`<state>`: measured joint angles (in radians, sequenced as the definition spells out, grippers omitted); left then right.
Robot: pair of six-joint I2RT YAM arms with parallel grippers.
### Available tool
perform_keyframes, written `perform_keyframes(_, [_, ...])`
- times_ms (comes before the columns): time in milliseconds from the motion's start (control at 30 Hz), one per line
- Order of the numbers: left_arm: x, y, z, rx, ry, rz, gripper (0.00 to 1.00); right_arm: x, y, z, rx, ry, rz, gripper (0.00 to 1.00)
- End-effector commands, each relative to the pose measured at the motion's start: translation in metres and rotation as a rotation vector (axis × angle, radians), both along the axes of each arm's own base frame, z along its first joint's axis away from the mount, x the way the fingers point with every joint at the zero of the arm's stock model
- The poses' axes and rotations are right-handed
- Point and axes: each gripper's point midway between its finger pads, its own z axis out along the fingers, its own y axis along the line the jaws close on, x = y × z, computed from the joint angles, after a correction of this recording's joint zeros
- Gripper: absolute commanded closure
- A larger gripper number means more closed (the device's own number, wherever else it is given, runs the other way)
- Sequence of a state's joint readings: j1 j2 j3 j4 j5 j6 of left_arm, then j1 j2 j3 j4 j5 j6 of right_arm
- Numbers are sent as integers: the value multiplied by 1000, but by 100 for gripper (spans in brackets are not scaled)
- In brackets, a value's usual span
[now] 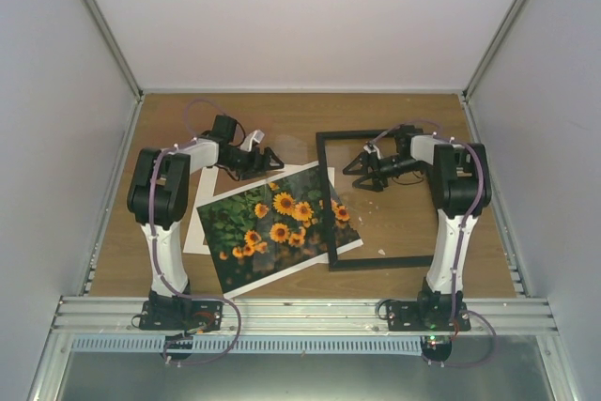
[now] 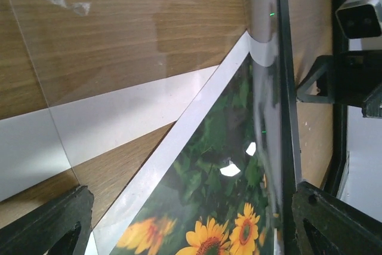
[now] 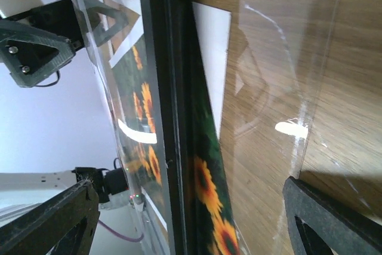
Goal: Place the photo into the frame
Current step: Pick up the photo frame item at the center of the board.
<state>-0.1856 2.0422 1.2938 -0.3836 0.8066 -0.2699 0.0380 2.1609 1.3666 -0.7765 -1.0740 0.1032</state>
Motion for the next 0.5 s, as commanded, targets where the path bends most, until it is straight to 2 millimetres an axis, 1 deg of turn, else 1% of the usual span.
perform_keyframes(0, [-16,-12,-23,-51,45,-52,8,-32,7,-80,-165,128,75,15])
perform_keyframes(133, [-6,-24,0,-155,-40,-75,2,-30,10,-84,-151,127,82,15])
perform_keyframes(233, [7,-31,17,-232,-97,-74,1,-28,10,-86,-146,123,85,16])
perform_keyframes(300, [15,-37,25,-284,-121,-72,1,-27,11,-88,-142,119,87,16])
perform_keyframes(367, [21,-44,26,-323,-107,-74,1,-24,11,-89,-147,109,89,16])
perform_keyframes(467, [28,-56,21,-321,-88,-72,1,-20,12,-92,-145,103,92,16])
